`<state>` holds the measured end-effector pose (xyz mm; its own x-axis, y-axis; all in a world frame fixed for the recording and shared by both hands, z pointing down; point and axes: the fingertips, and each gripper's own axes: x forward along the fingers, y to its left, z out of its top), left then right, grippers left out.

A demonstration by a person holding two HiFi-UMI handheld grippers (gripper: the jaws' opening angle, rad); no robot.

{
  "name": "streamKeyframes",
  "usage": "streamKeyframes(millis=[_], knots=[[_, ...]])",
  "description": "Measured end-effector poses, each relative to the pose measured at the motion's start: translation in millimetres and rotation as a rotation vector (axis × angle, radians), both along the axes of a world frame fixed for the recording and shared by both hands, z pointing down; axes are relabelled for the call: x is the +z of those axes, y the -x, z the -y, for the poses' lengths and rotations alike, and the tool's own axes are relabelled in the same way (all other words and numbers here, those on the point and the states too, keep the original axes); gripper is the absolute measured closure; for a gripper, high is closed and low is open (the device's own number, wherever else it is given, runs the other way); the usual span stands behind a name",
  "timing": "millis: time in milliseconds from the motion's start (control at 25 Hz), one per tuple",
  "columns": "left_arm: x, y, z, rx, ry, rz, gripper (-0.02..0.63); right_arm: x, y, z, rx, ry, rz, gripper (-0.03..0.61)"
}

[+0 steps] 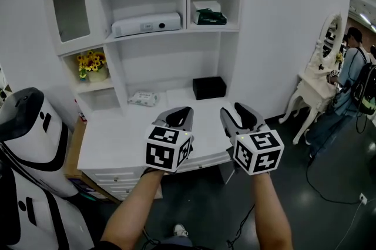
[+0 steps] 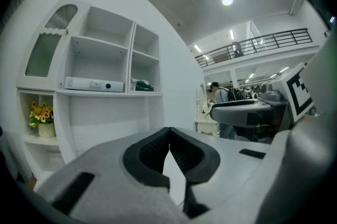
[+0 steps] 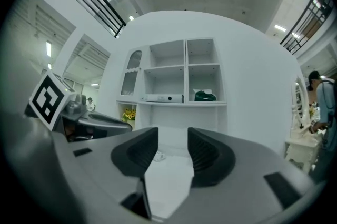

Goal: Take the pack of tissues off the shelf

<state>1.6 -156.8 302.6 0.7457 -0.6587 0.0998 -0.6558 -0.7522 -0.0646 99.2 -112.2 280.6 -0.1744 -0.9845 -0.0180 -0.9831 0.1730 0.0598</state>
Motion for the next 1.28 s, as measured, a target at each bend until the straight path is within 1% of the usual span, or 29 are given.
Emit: streamKeyframes(millis=[120,240,320,520,760,880,960,1160,1280], knots=[[0,-3,43,0.011,0.008,0.0,0.61,-6,-4,42,0.006,0.001,-0.004,0.402],[2,-5,82,0.019,0.022,-0.004,0.609,-9,-7,78,0.012,0.005,-0.017,0.367],[2,-5,103,0.026,0.021,-0.001,0.609,-11,-7,101,0.015,0.006,-0.02,0.336],[-5,-3,147,0.038,0.004,0.004,0.61,-16,-2,150,0.016,0.01,-0.027,0.307],[-14,-7,180,0.058,0.011,-0.029,0.609,-28,-7,184,0.025,0.004,-0.031,0.259],[-18,-10,190,0.06,0.002,-0.031,0.609,-36,-13,196,0.027,-0.005,-0.035,0.218],[-21,-13,197,0.061,-0.002,-0.032,0.609,-43,-17,205,0.025,-0.017,-0.043,0.206],[-29,-19,219,0.042,-0.012,-0.043,0.609,-57,-31,226,0.012,-0.044,-0.076,0.195],[-35,-31,235,0.026,-0.023,-0.042,0.609,-67,-45,244,-0.004,-0.059,-0.099,0.195]])
